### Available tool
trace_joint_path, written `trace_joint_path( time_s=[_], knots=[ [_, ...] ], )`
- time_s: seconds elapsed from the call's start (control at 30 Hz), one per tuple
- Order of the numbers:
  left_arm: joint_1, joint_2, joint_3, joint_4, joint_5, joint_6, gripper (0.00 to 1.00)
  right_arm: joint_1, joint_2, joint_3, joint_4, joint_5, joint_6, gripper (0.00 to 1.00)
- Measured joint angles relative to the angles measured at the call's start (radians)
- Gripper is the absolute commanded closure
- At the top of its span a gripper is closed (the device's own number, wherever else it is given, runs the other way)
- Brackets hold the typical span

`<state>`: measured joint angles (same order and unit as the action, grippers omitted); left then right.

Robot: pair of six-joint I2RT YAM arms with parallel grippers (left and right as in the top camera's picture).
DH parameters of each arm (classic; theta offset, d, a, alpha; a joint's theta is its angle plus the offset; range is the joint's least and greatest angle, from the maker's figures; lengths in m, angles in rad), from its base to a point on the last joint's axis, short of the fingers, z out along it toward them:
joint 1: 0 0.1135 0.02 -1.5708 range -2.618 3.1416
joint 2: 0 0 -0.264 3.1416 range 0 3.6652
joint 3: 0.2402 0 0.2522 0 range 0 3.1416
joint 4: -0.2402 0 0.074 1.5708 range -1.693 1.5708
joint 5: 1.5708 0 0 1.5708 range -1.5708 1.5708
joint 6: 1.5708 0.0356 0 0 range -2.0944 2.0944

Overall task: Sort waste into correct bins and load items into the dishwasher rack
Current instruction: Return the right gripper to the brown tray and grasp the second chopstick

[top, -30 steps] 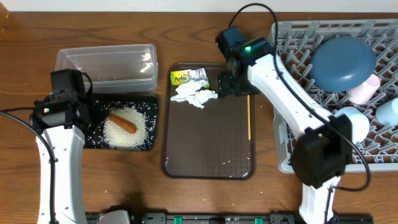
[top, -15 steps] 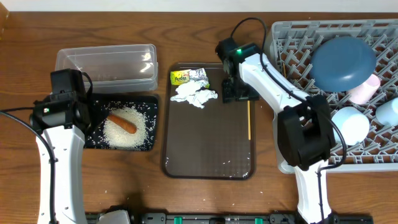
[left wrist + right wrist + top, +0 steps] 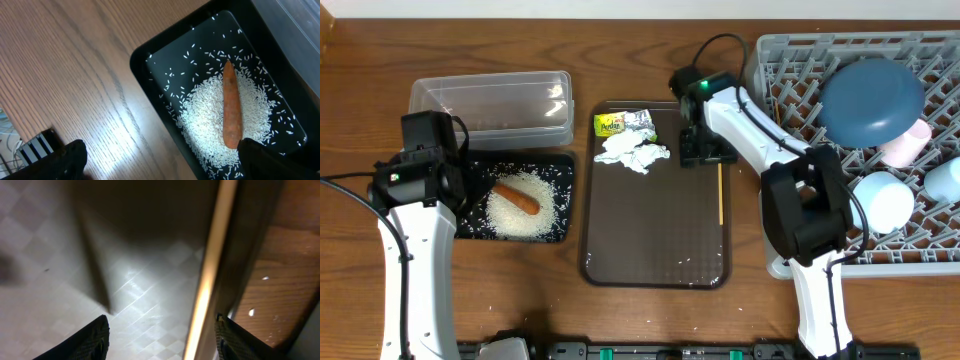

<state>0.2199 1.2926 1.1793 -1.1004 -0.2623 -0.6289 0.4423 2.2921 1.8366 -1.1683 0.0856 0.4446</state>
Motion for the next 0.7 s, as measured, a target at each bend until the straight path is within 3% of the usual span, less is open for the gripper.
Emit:
trace_joint_path(
  time_s=[0.43, 0.5, 0.53, 0.6, 0.63, 0.7],
  knots=[
    [0.0, 0.0, 0.0, 0.0, 0.0, 0.0, 0.02, -0.014, -0.009, -0.062, 0.078, -0.042, -0.01, 0.39],
    [0.0, 0.0, 0.0, 0.0, 0.0, 0.0, 0.02, -0.016, -0.017, -0.08, 0.099, -0.054, -0.013, 0.5],
    [0.0, 0.0, 0.0, 0.0, 0.0, 0.0, 0.02, -0.017, -0.022, -0.09, 0.111, -0.064, -0.018, 0.6],
    [0.0, 0.0, 0.0, 0.0, 0.0, 0.0, 0.02, -0.017, -0.029, -0.102, 0.127, -0.075, -0.016, 0.91],
    [0.0, 0.0, 0.0, 0.0, 0.0, 0.0, 0.02, -0.017, -0.031, -0.108, 0.131, -0.07, -0.018, 0.99],
    [0.0, 0.0, 0.0, 0.0, 0.0, 0.0, 0.02, -0.022, -0.035, -0.113, 0.132, -0.063, -0.017, 0.99]
  ],
)
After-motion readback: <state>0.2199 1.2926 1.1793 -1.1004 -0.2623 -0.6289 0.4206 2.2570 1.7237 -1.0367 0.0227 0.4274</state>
